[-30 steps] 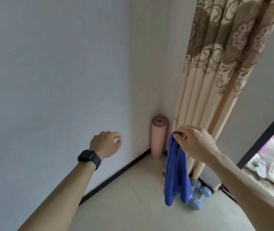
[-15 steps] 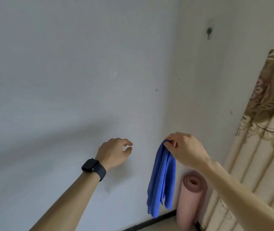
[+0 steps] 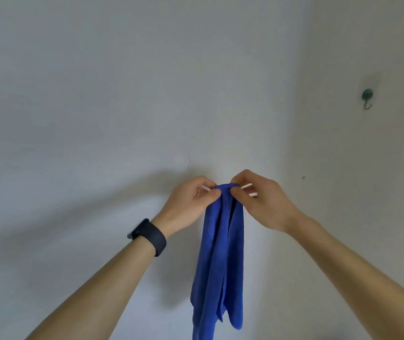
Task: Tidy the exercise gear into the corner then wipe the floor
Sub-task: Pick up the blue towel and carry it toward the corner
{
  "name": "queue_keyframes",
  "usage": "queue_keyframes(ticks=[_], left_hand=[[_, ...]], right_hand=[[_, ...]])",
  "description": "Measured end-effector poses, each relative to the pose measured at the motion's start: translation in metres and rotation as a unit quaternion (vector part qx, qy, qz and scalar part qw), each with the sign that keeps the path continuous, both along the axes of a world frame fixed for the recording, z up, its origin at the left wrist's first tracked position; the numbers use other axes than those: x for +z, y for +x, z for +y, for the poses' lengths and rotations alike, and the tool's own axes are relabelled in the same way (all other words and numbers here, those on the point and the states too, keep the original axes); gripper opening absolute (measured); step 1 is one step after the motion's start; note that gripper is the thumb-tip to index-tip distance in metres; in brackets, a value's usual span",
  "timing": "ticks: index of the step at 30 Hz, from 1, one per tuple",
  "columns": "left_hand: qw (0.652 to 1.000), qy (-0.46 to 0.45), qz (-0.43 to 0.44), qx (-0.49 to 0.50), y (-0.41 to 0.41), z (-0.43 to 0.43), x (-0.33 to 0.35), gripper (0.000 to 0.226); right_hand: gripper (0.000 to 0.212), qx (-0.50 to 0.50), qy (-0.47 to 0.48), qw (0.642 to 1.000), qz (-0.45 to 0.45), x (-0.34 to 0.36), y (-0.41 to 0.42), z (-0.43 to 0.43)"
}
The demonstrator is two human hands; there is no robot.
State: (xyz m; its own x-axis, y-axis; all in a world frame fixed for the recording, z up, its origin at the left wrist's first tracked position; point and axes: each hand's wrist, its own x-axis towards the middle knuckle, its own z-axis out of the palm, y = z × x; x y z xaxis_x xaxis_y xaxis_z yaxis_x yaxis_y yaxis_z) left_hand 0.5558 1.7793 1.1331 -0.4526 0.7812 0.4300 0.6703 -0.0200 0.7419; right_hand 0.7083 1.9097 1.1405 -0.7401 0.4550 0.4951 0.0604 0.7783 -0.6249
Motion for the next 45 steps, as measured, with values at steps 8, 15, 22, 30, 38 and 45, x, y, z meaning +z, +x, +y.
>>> queue_keyframes(ticks=[8, 15, 22, 30, 38, 45], left_hand=[[0.996, -0.027, -0.079, -0.004, -0.011, 0.024, 0.036, 0.017], [0.996, -0.065, 0.047, 0.042, 0.002, 0.045, 0.052, 0.023], [0.989, 0.013, 0.144, 0.021, 0.028, 0.099, 0.085, 0.007], [0.947, 0.087, 0.308, 0.032, 0.085, 0.2, 0.139, 0.005], [0.919, 0.089, 0.37, 0.102, 0.142, 0.32, 0.17, 0.024], [0.9, 0.07, 0.405, 0.147, 0.155, 0.361, 0.152, 0.019]], right_hand=[[0.018, 0.055, -0.059, 0.994, -0.073, 0.006, 0.001, 0.061], [0.022, 0.029, -0.059, 0.998, 0.021, 0.013, 0.005, 0.08], [0.022, 0.014, -0.001, 0.995, 0.097, 0.033, 0.04, 0.117], [0.014, -0.133, 0.105, 0.966, 0.195, 0.095, 0.103, 0.209], [0.013, -0.267, 0.12, 0.927, 0.235, 0.131, 0.142, 0.305], [0.01, -0.268, 0.073, 0.939, 0.205, 0.115, 0.136, 0.351]])
